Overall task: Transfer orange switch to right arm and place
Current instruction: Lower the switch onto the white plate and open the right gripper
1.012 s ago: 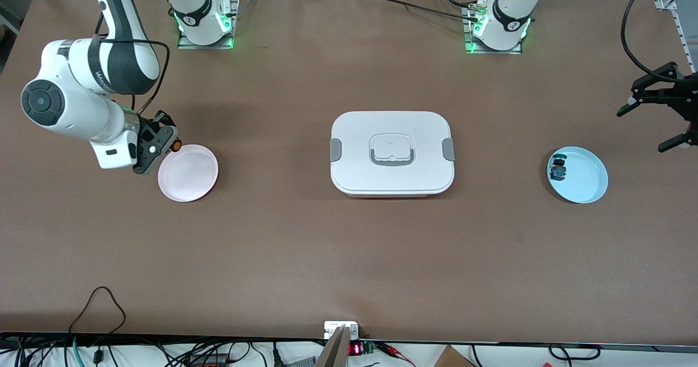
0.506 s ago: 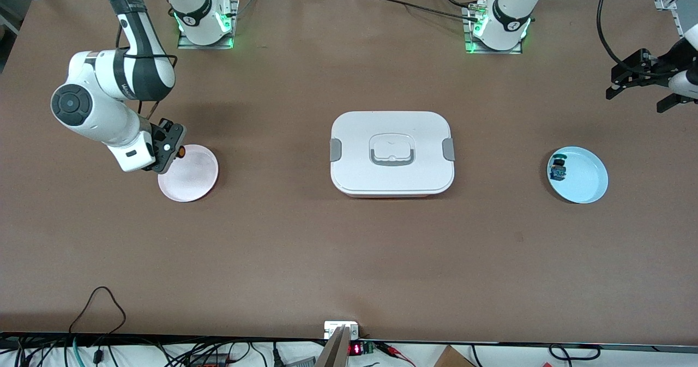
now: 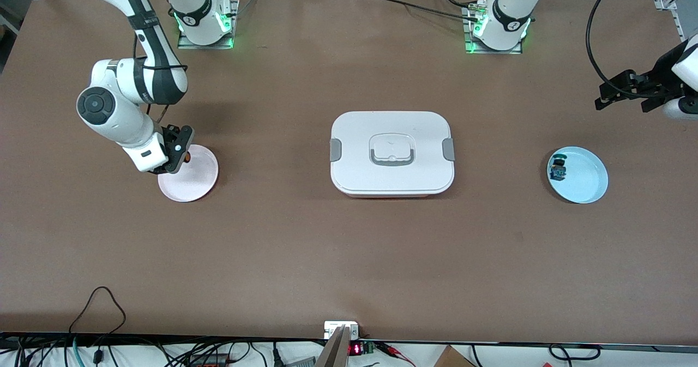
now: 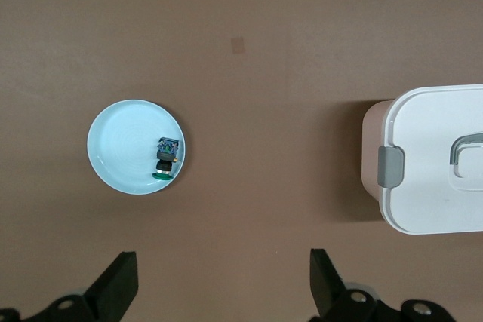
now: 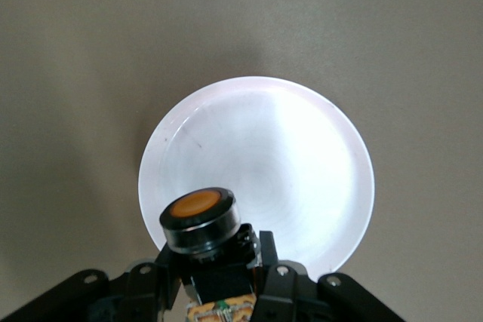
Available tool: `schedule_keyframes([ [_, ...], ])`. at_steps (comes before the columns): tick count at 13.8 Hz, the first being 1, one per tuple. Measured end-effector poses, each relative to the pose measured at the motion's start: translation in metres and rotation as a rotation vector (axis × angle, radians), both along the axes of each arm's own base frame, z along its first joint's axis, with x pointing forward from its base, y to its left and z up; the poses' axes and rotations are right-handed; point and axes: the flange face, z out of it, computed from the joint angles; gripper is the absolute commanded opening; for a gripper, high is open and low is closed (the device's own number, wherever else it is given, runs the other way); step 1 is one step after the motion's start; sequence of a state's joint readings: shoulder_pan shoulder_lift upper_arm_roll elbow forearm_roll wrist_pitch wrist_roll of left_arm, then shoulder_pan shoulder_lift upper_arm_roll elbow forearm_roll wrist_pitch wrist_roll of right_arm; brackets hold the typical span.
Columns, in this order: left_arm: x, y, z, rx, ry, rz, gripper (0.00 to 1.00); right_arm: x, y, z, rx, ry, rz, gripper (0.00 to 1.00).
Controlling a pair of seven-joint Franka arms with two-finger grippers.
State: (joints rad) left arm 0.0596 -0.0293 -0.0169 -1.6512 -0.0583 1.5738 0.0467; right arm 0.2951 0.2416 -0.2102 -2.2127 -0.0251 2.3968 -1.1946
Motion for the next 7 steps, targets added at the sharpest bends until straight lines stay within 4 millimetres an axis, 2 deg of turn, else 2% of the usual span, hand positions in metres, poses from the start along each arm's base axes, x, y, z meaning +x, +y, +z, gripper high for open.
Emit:
schedule_keyframes([
  [7, 0.007, 0.008, 0.001, 0.002, -0.030, 0.013, 1.00, 0.005, 0.000, -0.038, -0.008, -0.025, 0.166, 0.00],
])
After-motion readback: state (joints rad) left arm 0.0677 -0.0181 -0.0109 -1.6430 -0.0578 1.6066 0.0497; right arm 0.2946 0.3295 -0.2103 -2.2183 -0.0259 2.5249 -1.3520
